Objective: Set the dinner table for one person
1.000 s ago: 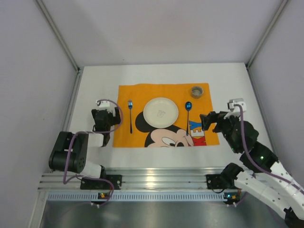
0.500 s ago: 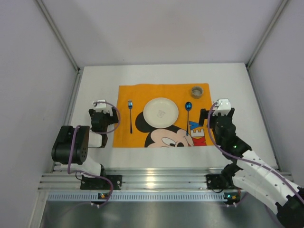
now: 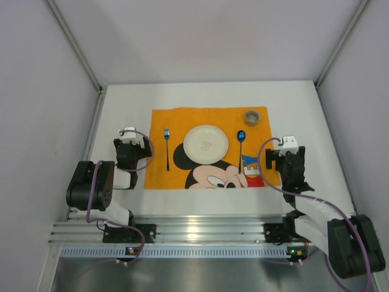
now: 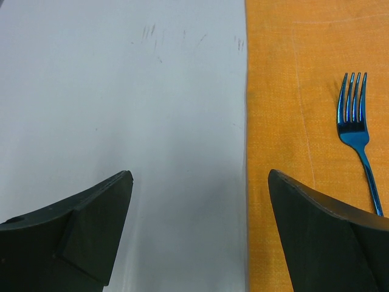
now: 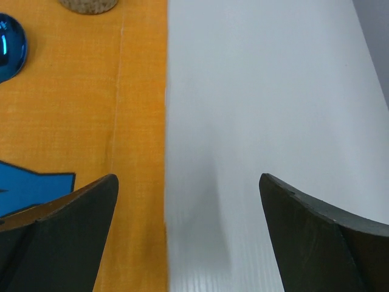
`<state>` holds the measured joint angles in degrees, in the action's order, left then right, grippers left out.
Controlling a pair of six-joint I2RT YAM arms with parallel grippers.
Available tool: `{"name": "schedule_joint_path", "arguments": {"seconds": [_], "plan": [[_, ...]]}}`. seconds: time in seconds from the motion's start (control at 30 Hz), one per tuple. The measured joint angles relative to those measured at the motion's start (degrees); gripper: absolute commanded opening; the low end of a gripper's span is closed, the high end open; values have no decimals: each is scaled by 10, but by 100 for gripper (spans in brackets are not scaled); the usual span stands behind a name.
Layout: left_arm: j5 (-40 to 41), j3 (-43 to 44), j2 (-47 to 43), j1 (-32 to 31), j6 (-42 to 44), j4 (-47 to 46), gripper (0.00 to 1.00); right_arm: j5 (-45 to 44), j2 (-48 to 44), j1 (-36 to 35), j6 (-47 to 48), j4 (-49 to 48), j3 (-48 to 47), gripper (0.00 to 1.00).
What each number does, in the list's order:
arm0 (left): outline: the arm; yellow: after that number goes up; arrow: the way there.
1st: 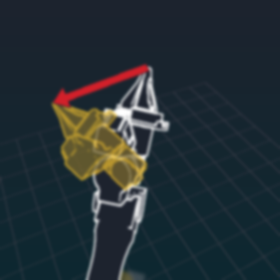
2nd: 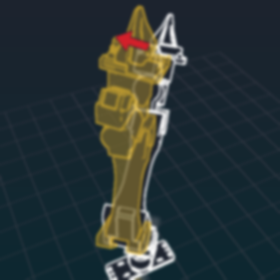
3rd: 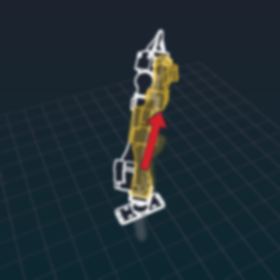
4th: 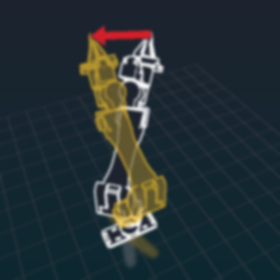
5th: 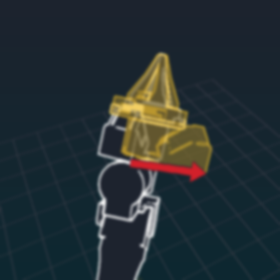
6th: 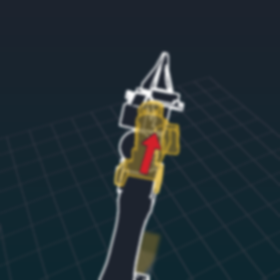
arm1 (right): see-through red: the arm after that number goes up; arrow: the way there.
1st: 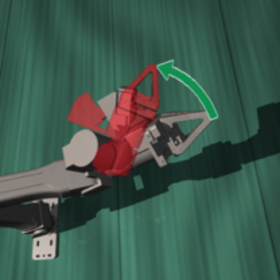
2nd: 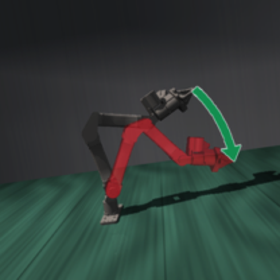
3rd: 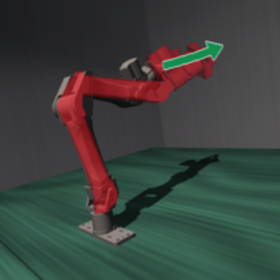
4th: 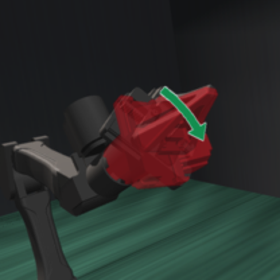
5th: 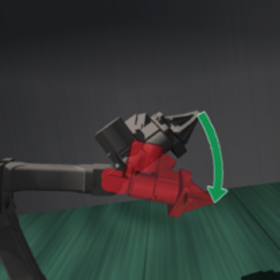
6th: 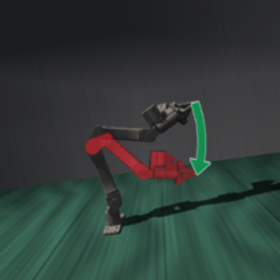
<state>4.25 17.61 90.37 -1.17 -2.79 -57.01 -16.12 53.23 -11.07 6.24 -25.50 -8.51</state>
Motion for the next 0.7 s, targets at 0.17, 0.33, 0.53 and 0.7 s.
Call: {"name": "schedule_joint_path", "arguments": {"seconds": [0.17,0.33,0.53,0.7], "plan": [[-2,0,0,0,0,0,99,28,138,64,13,-162,-7,100],[-2,0,0,0,0,0,99,55,227,95,12,-167,-92,100],[-2,0,0,0,0,0,99,108,223,98,15,-178,-113,100],[-2,0,0,0,0,0,99,148,242,125,-36,-207,-112,100]]}}
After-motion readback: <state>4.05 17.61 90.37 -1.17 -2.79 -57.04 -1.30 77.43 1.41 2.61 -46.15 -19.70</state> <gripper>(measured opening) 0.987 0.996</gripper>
